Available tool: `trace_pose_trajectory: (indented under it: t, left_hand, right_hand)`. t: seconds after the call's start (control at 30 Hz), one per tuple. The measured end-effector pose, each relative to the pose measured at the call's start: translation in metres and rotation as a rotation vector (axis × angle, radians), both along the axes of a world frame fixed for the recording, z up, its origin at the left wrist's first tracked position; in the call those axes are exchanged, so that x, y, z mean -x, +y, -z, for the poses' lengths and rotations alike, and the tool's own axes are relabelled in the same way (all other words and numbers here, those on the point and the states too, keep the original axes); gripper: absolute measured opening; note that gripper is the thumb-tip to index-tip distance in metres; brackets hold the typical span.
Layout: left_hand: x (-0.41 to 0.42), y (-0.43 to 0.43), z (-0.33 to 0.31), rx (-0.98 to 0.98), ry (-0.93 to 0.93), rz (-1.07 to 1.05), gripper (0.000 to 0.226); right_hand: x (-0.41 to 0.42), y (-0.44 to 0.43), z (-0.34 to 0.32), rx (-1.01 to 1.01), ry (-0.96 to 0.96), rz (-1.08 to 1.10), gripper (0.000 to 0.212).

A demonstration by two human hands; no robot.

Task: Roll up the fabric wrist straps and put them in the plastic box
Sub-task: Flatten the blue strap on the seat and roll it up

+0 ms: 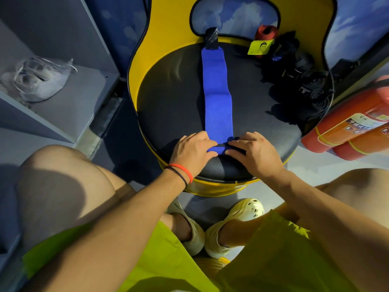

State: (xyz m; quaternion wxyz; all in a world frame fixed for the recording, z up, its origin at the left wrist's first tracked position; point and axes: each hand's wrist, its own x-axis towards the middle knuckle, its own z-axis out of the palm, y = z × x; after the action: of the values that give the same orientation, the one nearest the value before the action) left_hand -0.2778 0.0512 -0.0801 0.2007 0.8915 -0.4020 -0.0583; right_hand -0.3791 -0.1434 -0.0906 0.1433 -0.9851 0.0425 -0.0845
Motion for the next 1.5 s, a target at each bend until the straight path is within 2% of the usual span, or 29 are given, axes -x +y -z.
trace_pose_trajectory:
  t: [0.1, 0.2, 0.37, 0.53, 0.63, 0.83, 0.9, 1.1, 1.27, 1.37, 1.5]
  left_hand:
    - [-0.005, -0.003, -0.002, 0.008, 0.114, -0.042, 0.038]
    - [-0.010, -0.005, -0.002, 0.070, 0.234, -0.085, 0.035]
    - [-0.022, -0.011, -0.010, 0.056, 0.360, -0.105, 0.028]
    - [-0.034, -0.017, -0.019, 0.049, 0.489, -0.205, 0.030]
    - [-0.034, -0.020, -0.017, 0.096, 0.498, -0.327, 0.024]
    - [-0.023, -0.027, -0.012, 0.186, 0.462, -0.519, 0.021]
    - [-0.022, -0.027, -0.011, 0.215, 0.480, -0.551, 0.019]
    - [-0.015, -0.025, -0.014, 0.222, 0.449, -0.541, 0.023]
    - [-0.006, -0.011, -0.015, 0.159, 0.456, -0.469, 0.021]
    - [-0.003, -0.003, -0.014, 0.207, 0.499, -0.483, 0.021]
    - [0.004, -0.007, -0.014, 0.275, 0.460, -0.594, 0.019]
  right_hand:
    - [0.003, -0.013, 0.000, -0.135, -0.004, 0.052, 0.023]
    - [0.009, -0.021, 0.003, -0.100, -0.008, 0.100, 0.016]
    - [0.001, 0.002, -0.004, -0.049, -0.023, 0.022, 0.039]
    - [-0.006, 0.013, -0.009, -0.157, 0.037, 0.071, 0.038]
    - [-0.009, 0.011, -0.010, -0.200, 0.033, 0.079, 0.035]
    - [-0.020, 0.012, -0.015, -0.387, 0.069, 0.255, 0.034]
    - [-0.021, 0.012, -0.017, -0.473, 0.062, 0.330, 0.030]
    - [-0.022, 0.021, -0.018, -0.559, 0.066, 0.469, 0.028]
    - [-0.021, 0.020, -0.020, -0.585, 0.139, 0.508, 0.019]
    - [-0.019, 0.022, -0.019, -0.586, 0.133, 0.537, 0.012]
    - [-0.022, 0.035, -0.019, -0.404, 0.078, 0.507, 0.015]
